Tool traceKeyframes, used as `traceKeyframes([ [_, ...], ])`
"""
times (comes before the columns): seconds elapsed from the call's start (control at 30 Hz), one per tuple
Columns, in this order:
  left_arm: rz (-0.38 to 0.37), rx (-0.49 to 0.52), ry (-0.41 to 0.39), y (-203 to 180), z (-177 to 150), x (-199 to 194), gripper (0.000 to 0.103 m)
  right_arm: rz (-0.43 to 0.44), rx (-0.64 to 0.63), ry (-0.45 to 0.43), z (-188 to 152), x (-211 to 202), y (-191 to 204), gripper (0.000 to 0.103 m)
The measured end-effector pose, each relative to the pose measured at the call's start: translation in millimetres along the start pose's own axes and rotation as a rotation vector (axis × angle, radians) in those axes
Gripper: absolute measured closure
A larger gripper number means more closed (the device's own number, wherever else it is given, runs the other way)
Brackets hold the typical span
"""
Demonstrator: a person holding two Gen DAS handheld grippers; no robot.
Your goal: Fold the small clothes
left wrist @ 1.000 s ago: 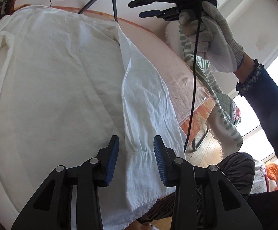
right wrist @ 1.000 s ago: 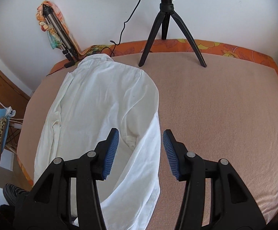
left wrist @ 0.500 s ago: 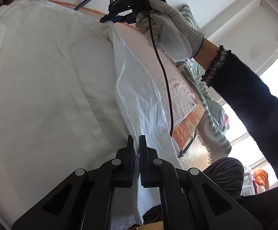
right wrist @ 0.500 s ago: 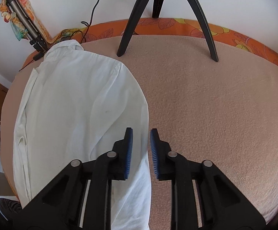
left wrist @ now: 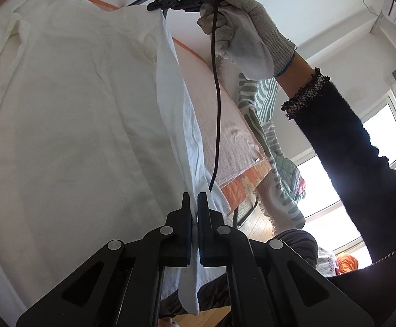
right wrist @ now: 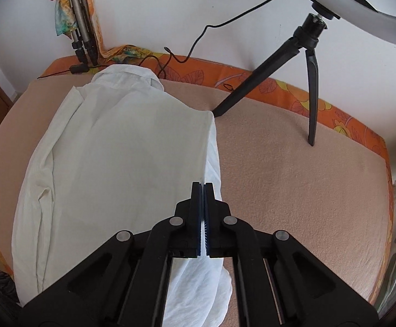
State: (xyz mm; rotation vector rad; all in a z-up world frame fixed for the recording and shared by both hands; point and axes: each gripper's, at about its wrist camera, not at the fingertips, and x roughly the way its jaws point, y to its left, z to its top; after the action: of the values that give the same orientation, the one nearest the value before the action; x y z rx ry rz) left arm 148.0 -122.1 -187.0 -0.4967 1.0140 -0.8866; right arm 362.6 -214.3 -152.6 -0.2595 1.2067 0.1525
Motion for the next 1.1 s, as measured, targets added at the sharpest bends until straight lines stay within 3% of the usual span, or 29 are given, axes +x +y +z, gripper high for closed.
traceKeyframes([
  [0.27, 0.01, -0.081, 0.024, 25, -14, -2, 0.101, 0.007, -0.101, 0.063, 9, 57, 65, 0.1],
  [0.43, 0.028, -0.073, 0.045, 25, -17, 0, 0.101, 0.066, -0.087, 0.096, 7, 82, 74, 0.1],
  [0.57, 0.042, -0.05, 0.077, 18, -20, 5, 0.101, 0.12, -0.054, 0.07, 5, 65, 64, 0.099],
  [0.63, 0.049, -0.065, 0.086, 20, -22, 6, 0.098, 0.117, -0.039, 0.019, -1, 40, 53, 0.085],
  [0.67, 0.046, -0.067, 0.086, 21, -22, 5, 0.098, 0.125, -0.02, -0.005, -6, 26, 45, 0.069],
  [0.7, 0.05, -0.066, 0.086, 20, -23, 5, 0.098, 0.148, 0.001, -0.026, -12, 11, 37, 0.062],
  [0.87, 0.114, -0.015, 0.081, 10, -23, -3, 0.098, 0.192, 0.084, -0.085, -62, -55, -3, 0.062],
  [1.0, 0.146, 0.032, 0.059, 0, -24, -12, 0.097, 0.229, 0.178, -0.098, -136, -92, -26, 0.062],
  [1.1, 0.16, 0.051, 0.051, -3, -25, -16, 0.097, 0.277, 0.221, -0.074, -198, -103, -22, 0.062],
])
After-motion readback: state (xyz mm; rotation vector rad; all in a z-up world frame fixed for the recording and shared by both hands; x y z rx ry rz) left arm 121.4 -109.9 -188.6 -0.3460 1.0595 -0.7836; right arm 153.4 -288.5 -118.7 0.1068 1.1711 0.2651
